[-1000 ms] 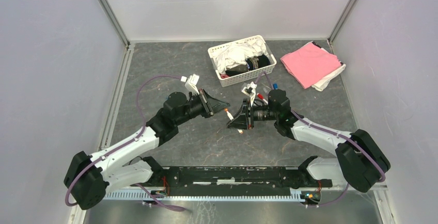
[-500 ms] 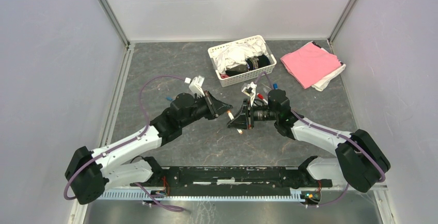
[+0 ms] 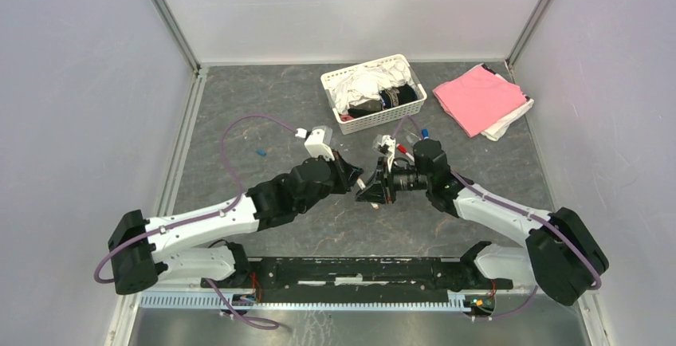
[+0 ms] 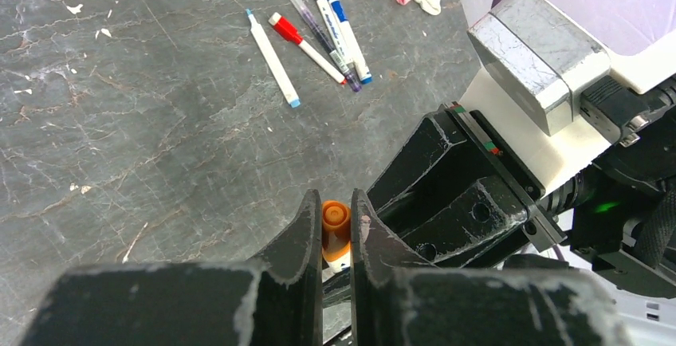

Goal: Insert the pens into the pen caps
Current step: Insert the pen cap onto the pen.

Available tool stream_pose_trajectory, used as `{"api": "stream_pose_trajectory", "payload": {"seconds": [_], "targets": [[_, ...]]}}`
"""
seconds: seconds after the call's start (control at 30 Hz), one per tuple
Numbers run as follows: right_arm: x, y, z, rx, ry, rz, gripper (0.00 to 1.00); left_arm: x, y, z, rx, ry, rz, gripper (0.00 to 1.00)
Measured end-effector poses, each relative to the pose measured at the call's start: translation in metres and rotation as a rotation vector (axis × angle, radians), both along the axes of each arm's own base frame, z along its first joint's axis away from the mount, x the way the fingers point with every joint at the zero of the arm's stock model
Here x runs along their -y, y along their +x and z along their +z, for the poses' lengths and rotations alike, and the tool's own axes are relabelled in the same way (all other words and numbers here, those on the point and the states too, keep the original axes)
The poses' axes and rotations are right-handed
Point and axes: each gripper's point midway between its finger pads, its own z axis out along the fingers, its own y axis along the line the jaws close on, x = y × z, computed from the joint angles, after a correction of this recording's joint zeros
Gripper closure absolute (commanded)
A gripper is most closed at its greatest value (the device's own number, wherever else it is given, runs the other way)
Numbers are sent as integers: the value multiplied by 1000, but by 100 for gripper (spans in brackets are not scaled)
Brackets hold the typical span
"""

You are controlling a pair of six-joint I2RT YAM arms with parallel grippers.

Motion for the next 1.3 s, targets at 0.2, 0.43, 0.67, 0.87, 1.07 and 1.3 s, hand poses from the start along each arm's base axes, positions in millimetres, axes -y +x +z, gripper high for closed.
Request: {"api": "stream_pose_trajectory", "payload": {"seconds": [0.2,0.43,0.67,0.87,1.07,1.3], "targets": [[7,4,0,39,15,22,100,8,0,2,35,-2,-22,98],[16,-11,5,-8,129,65,100,21,-15,2,106,-123,-95,98],[22,-11,10,27,146,72,100,30,-18,9,134,-195,-74,98],[28,-13,-9,19,76,71,100,34,-22,-11,75,-181,-20,98],[33,-21,-18,-16,43,93,100,39,-30,-23,71,-127,-12,98],[38,-27,-14,-69,82,108,100,44,-35,-25,81,-292,7,98]]}}
